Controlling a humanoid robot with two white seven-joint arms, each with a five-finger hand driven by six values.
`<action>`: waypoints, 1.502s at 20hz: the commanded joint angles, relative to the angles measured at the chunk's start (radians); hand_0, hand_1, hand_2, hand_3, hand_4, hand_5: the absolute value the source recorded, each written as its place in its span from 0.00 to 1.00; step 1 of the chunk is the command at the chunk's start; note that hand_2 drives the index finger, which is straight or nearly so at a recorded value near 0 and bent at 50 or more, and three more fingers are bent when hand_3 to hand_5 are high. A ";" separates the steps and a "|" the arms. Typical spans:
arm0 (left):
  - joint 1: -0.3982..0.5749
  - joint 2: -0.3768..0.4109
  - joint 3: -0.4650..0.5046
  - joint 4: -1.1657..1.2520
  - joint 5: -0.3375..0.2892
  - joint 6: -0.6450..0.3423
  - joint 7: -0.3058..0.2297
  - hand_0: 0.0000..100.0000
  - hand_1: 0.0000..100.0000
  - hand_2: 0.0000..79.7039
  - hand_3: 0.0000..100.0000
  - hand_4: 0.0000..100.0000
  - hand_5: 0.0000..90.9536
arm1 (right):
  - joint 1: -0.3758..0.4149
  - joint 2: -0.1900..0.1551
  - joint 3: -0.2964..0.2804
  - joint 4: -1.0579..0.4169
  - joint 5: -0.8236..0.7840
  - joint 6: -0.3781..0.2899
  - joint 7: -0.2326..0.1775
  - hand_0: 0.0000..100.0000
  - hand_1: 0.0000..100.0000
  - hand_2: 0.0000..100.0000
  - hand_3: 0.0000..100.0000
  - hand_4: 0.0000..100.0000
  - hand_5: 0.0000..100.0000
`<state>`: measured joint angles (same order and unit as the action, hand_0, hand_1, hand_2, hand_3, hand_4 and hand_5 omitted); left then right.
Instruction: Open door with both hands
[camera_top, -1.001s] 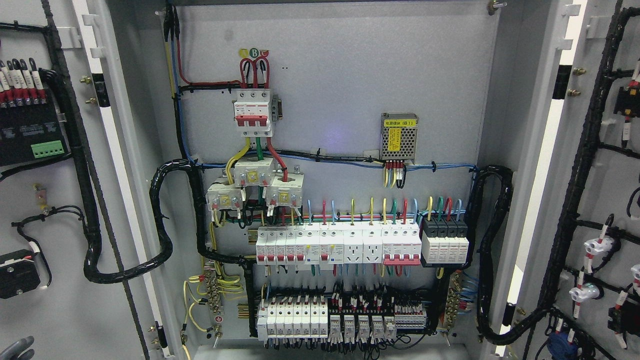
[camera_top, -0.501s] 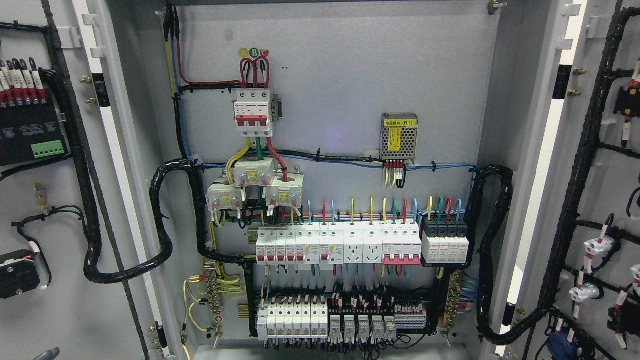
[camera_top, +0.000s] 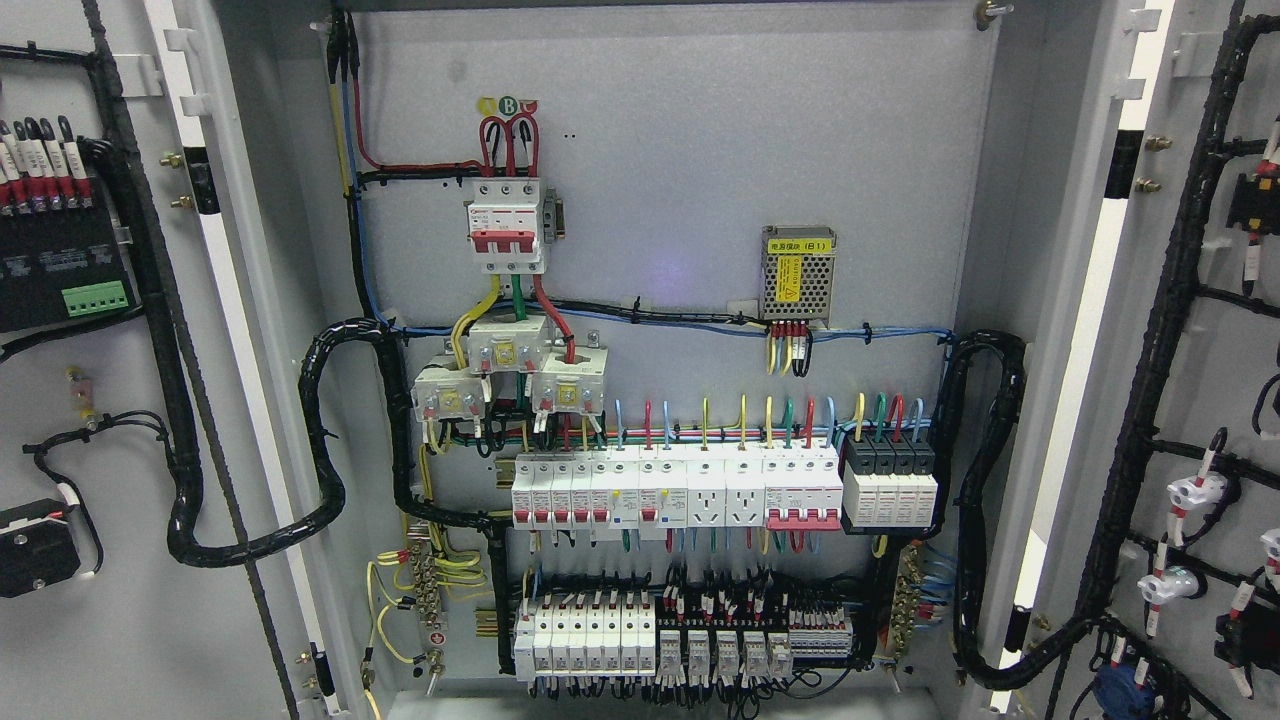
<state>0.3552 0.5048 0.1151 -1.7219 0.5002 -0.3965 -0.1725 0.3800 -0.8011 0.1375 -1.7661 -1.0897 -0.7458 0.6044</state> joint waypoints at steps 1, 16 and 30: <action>0.089 -0.045 -0.114 0.001 -0.081 0.002 -0.001 0.00 0.00 0.00 0.00 0.04 0.00 | 0.000 0.109 0.103 0.010 0.074 0.002 -0.043 0.00 0.00 0.00 0.00 0.00 0.00; 0.240 -0.101 -0.181 0.100 -0.201 0.021 -0.004 0.00 0.00 0.00 0.00 0.04 0.00 | 0.097 0.264 0.206 0.154 0.208 0.059 -0.270 0.00 0.00 0.00 0.00 0.00 0.00; 0.199 -0.195 -0.241 0.464 -0.311 0.024 -0.007 0.00 0.00 0.00 0.00 0.04 0.00 | 0.187 0.329 0.206 0.384 0.234 0.059 -0.276 0.00 0.00 0.00 0.00 0.00 0.00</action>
<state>0.5857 0.3729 -0.0767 -1.5018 0.2295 -0.3726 -0.1800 0.5413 -0.5325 0.3260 -1.5285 -0.8753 -0.6873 0.3288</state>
